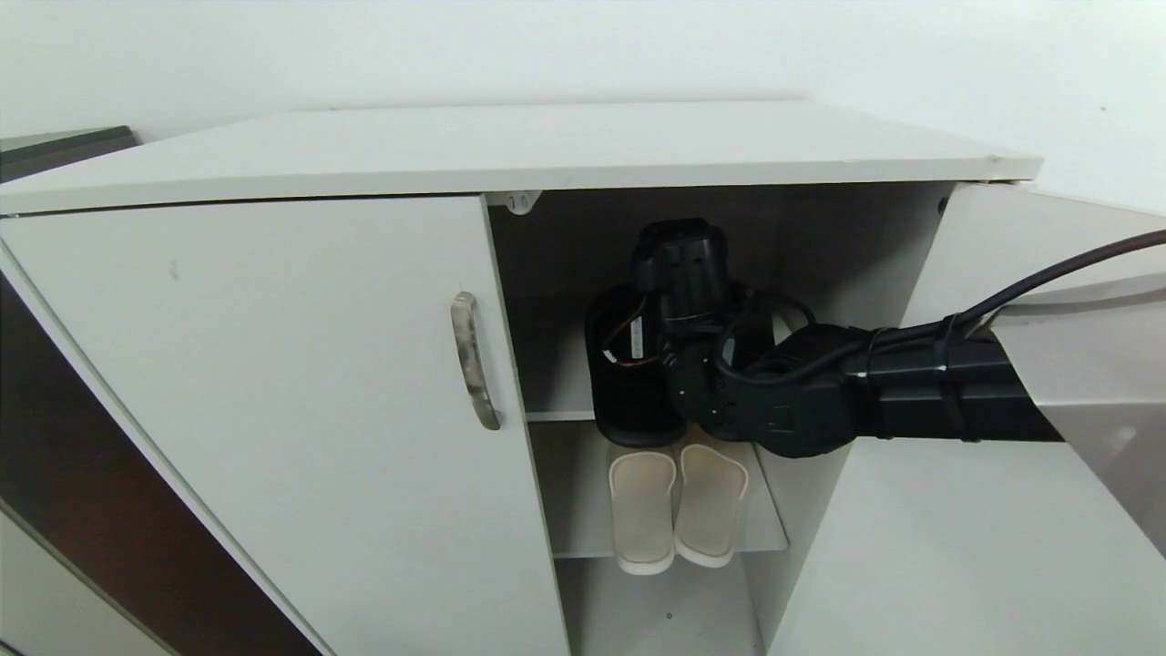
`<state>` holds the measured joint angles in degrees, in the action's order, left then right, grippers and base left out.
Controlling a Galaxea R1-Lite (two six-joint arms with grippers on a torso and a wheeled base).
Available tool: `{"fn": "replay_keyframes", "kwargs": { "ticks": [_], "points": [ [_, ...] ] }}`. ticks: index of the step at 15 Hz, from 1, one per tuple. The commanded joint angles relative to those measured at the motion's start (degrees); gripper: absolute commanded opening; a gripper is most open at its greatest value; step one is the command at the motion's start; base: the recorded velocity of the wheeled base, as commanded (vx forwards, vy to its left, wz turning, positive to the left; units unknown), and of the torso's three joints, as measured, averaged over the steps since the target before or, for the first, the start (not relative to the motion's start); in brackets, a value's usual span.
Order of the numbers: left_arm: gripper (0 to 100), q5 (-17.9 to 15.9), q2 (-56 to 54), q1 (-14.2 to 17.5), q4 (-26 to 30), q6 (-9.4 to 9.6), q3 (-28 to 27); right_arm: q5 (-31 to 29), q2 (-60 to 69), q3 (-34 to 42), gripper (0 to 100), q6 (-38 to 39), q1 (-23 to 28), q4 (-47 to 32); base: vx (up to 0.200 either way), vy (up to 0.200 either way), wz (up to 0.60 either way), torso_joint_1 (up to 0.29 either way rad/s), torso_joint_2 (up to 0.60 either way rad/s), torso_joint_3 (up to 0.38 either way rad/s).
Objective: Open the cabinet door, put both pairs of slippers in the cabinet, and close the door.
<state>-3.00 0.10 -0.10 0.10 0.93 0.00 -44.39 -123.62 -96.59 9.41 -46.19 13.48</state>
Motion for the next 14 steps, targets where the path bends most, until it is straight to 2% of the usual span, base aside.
{"fn": "replay_keyframes", "kwargs": {
  "ticks": [1,7,8,12,14],
  "points": [
    [0,0.01,-0.01,0.01,-0.01,-0.05,0.00,0.00,-0.21,-0.01,0,-0.01,0.05,0.05,0.000,0.000,0.00,0.000,0.00,0.000],
    [0,0.01,-0.01,0.01,-0.01,-0.05,0.00,0.00,-0.56,0.08,0,-0.01,-0.04,0.05,0.000,0.000,0.00,0.000,0.00,0.000],
    [0,0.01,-0.01,0.01,-0.01,-0.05,0.00,0.00,-0.56,0.17,100,-0.01,-0.04,0.05,0.000,0.000,0.00,0.000,0.00,0.000],
    [0,0.01,-0.01,0.01,-0.01,-0.05,0.00,-0.44,1.46,3.07,100,0.08,-1.10,0.05,0.000,0.000,0.00,0.000,0.00,0.000],
    [0,0.01,-0.01,0.01,-0.01,-0.05,0.00,-0.70,5.24,8.08,100,0.08,-2.59,0.23,0.000,0.000,0.00,0.000,0.00,0.000]
  ]
}}
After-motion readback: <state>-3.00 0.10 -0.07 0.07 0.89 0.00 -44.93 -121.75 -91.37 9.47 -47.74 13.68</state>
